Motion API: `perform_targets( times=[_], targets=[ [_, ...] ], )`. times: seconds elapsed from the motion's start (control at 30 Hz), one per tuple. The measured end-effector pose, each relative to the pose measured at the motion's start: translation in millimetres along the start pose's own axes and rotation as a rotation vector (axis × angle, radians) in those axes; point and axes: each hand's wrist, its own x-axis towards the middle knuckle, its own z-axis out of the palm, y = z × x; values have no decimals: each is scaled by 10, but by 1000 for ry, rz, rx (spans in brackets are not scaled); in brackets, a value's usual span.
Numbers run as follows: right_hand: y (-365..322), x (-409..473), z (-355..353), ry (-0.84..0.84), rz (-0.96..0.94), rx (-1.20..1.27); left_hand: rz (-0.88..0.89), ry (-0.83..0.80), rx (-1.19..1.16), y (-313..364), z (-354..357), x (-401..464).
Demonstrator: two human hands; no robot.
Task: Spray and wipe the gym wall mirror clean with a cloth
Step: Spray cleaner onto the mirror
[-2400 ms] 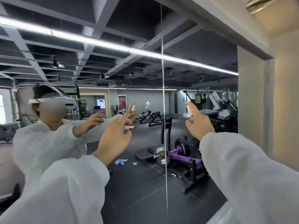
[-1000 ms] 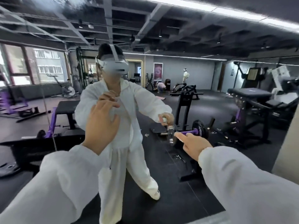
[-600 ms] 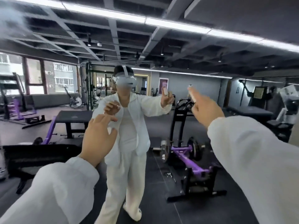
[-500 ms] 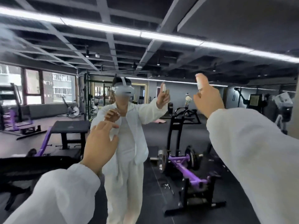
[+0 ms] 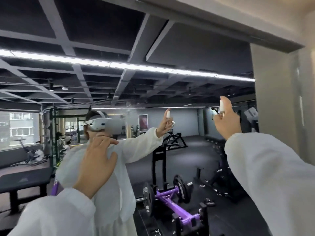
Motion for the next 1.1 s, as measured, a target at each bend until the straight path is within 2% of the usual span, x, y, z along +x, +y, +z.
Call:
perform_targets(
  times=[0.07, 0.3, 0.6, 0.77, 0.9, 0.97, 1.1],
  targets=[
    [247, 152, -80, -3, 18, -27, 39, -37, -17, 103, 242, 78],
    [1073, 832, -322, 42, 22, -8, 6, -67, -25, 501, 996, 191],
    [2680, 2206, -932, 177, 131, -26, -75, -41, -10, 1703, 2287, 389],
    [3496, 2644, -1284, 256, 185, -46, -153, -28, -33, 2265, 2775, 416],
    [4225, 2601, -1415, 274, 288, -70, -162, -75, -13, 2474, 3011, 426],
    [4647, 2405, -1428, 248, 399, -78, -175, -111, -18, 2580, 3123, 386],
    [5400, 1643, -1397, 144, 604, -102, -187, -207, 3, 2798, 3381, 186]
  ],
)
